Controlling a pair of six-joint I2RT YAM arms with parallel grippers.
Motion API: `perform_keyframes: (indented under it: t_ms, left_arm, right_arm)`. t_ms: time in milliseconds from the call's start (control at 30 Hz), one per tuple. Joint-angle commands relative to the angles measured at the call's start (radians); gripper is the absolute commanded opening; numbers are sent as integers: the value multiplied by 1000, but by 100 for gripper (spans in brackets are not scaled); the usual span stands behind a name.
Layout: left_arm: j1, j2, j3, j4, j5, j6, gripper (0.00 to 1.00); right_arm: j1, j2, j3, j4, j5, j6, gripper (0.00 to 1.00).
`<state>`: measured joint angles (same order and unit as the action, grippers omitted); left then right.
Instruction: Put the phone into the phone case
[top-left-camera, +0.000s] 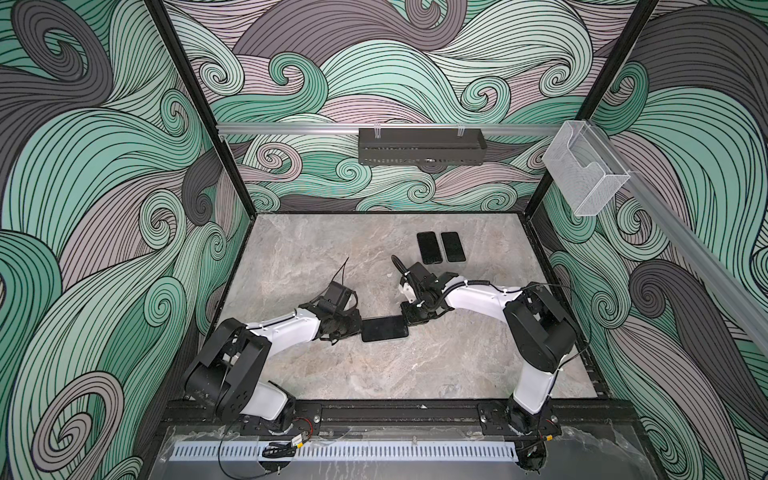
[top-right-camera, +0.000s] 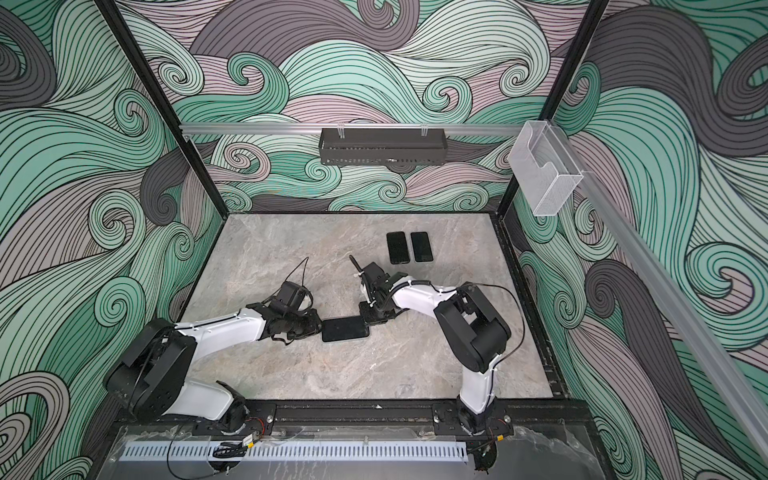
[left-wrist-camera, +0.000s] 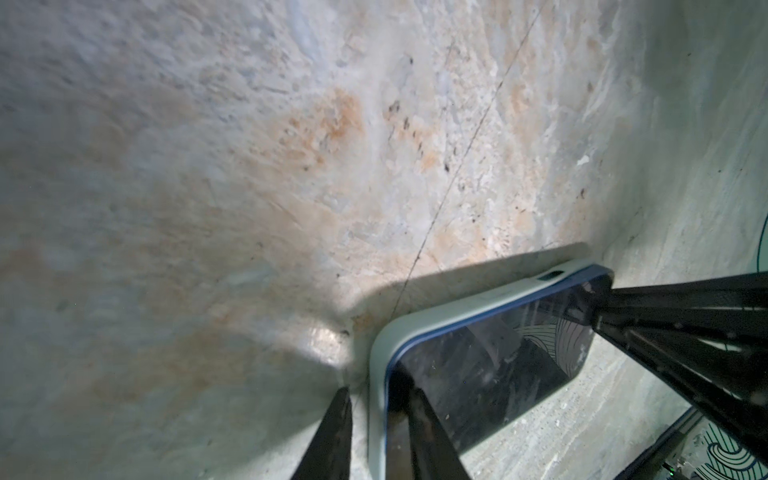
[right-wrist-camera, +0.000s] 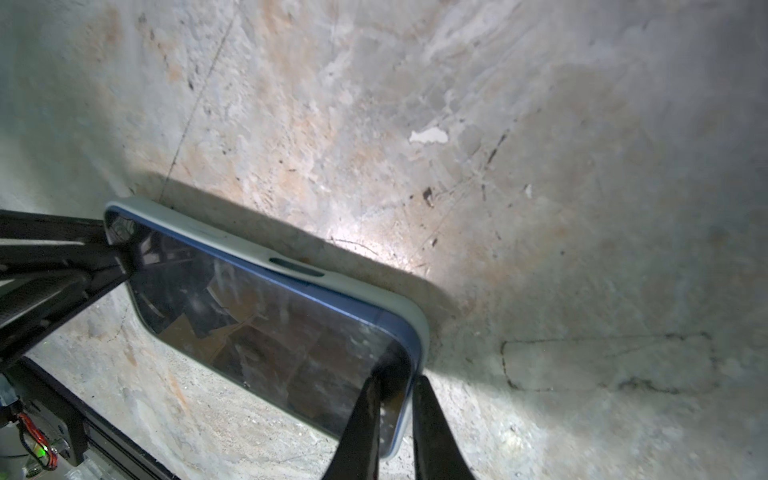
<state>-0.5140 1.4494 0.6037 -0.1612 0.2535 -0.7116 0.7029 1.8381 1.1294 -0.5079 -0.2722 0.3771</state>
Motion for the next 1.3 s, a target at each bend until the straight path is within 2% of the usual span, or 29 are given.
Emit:
perform_keyframes:
  t_ms: [0,233,767,1267]
  left_arm:
    - [-3,24,31,-11,-12,14,24]
    - [-3,42,39,-4,-6,9,19]
    - [-3,49,41,-6,-5,10,17]
    - [-3,65,54,-3,2,12,15]
  right_arm:
    - [-8,26,13,20,-15,-1,16]
    - [-16,32,25,22,-29,-1,15]
    - [-17,79,32,35,-55,0,15]
    - [17,168,-7,37,-20,12,10]
